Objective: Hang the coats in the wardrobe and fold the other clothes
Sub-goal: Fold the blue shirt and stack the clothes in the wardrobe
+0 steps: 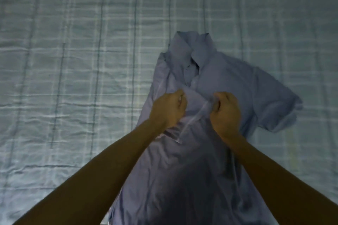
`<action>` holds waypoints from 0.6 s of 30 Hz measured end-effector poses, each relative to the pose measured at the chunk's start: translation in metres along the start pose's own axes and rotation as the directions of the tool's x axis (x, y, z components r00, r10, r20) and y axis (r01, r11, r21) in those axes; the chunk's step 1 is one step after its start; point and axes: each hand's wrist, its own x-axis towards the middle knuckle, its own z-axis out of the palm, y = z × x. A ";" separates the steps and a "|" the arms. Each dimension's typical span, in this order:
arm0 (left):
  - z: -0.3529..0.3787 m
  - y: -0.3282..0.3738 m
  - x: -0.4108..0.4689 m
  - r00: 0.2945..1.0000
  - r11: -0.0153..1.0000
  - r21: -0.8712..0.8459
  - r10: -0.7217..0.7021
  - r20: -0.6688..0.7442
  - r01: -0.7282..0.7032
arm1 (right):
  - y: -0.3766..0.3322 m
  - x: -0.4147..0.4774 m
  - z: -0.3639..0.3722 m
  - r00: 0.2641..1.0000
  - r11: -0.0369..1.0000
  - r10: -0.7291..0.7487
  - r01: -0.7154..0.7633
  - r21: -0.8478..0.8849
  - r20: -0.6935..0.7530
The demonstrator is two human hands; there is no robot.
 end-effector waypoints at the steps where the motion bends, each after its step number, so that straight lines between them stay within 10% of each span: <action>1: 0.002 -0.007 0.000 0.999 0.998 0.061 0.031 0.022 -0.033 | 0.010 0.002 -0.004 0.997 0.998 0.064 -0.065 -0.014 -0.053; 4: 0.021 -0.028 0.000 0.979 0.955 0.244 0.134 0.156 -0.169 | 0.033 0.010 -0.013 0.906 0.920 0.381 -0.392 -0.025 -0.186; 7: 0.050 -0.035 0.005 0.954 0.912 0.388 0.008 0.299 -0.130 | 0.060 0.019 -0.020 0.659 0.680 0.704 -0.733 -0.015 -0.267; 11: 0.078 -0.023 0.015 0.951 0.878 0.468 -0.051 0.306 -0.103 | 0.106 0.031 -0.023 0.397 0.430 0.866 -0.901 0.048 -0.305; 14: 0.081 -0.022 0.021 0.941 0.858 0.503 -0.079 0.330 -0.104 | 0.137 0.048 -0.027 0.401 0.455 0.823 -0.889 0.044 -0.402; 18: 0.076 -0.025 0.023 0.949 0.845 0.513 -0.025 0.314 -0.147 | 0.141 0.040 -0.048 0.142 0.182 0.979 -0.934 0.307 -0.148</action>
